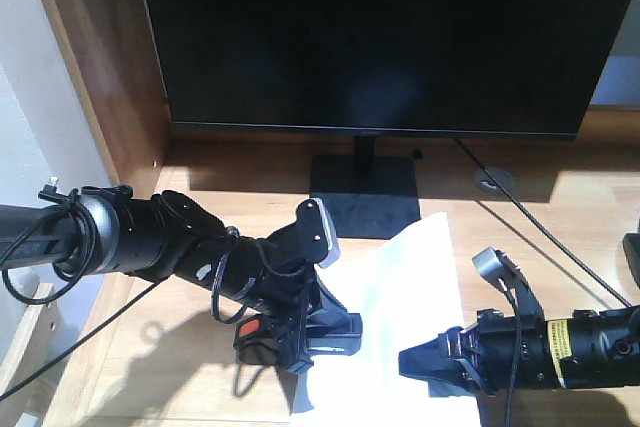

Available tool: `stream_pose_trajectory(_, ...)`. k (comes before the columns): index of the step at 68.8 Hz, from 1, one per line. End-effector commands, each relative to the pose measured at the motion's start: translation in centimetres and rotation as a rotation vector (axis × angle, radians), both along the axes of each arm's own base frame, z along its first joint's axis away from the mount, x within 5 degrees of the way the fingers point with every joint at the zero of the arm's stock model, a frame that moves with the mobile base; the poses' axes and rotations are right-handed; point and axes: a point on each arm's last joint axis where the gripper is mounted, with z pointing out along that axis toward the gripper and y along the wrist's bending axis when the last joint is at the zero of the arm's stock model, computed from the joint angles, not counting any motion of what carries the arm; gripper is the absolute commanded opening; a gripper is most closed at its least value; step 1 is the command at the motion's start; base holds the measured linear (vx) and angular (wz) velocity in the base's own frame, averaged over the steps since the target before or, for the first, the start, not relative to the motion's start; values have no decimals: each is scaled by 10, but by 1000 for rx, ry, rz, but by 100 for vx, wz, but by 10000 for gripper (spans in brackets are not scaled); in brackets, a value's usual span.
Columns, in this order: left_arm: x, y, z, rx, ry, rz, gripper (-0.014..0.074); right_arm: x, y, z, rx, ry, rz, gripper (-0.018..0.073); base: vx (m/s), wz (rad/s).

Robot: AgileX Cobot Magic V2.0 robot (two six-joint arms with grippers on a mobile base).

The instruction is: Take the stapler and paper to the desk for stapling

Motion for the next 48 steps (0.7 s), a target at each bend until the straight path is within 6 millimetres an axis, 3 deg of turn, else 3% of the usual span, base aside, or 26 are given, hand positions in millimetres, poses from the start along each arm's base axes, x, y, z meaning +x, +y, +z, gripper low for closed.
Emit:
stream_pose_trajectory(1, 1, -2, 11, -13, -34, -3, -6, 4, 3, 12, 54, -51, 1, -2, 0, 0)
stream_pose_trajectory(36, 1, -3, 11, -19, -28, -3, -6, 4, 3, 12, 54, -51, 1, -2, 0, 0)
stream_pose_trajectory(48, 1, -4, 21, -59, -37, 23, -6, 4, 2, 12, 52, -50, 1, -2, 0, 0)
